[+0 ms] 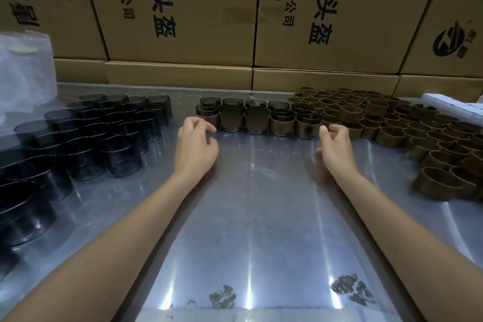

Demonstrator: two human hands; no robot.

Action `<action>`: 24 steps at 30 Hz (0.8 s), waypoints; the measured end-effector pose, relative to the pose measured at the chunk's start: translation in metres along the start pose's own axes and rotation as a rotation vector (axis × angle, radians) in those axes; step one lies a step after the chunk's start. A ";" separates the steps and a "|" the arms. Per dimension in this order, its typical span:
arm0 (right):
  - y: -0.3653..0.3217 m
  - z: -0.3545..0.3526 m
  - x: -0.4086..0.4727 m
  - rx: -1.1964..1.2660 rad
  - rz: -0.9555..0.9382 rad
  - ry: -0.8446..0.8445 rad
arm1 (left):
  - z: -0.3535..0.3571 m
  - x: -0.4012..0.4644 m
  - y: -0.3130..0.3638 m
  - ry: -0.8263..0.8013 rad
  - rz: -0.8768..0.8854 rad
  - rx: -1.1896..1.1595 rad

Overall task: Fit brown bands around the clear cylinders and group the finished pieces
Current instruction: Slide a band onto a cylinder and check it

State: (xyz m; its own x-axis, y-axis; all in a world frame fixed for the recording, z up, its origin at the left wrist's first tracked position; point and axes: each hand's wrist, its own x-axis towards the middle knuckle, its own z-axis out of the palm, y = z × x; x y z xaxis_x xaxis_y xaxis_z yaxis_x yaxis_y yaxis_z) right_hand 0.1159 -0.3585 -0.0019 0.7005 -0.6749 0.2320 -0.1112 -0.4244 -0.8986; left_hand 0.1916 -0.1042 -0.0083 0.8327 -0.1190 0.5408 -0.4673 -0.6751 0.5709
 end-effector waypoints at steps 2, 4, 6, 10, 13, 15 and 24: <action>0.000 -0.006 -0.012 0.015 -0.014 -0.019 | -0.009 -0.013 0.002 -0.023 0.157 0.167; 0.002 -0.010 -0.025 -0.013 -0.039 -0.062 | -0.020 -0.025 0.007 -0.035 0.316 0.273; 0.004 -0.013 -0.038 -0.042 -0.062 -0.107 | -0.031 -0.031 0.011 0.015 0.462 0.348; 0.006 -0.016 -0.056 -0.104 -0.091 -0.198 | -0.047 -0.024 0.009 0.068 0.355 0.642; 0.004 -0.016 -0.062 -0.127 -0.097 -0.227 | -0.056 -0.018 -0.003 0.039 0.084 0.719; 0.003 -0.016 -0.063 -0.138 -0.095 -0.232 | -0.060 -0.017 -0.011 0.008 -0.038 0.729; 0.001 -0.015 -0.061 -0.205 -0.100 -0.252 | -0.049 -0.017 -0.007 -0.061 0.077 0.696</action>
State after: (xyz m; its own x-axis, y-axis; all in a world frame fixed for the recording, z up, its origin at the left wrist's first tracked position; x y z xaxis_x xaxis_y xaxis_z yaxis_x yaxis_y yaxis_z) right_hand 0.0625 -0.3264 -0.0115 0.8644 -0.4641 0.1933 -0.1544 -0.6110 -0.7765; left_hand 0.1659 -0.0619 0.0084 0.8298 -0.2117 0.5163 -0.2435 -0.9699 -0.0064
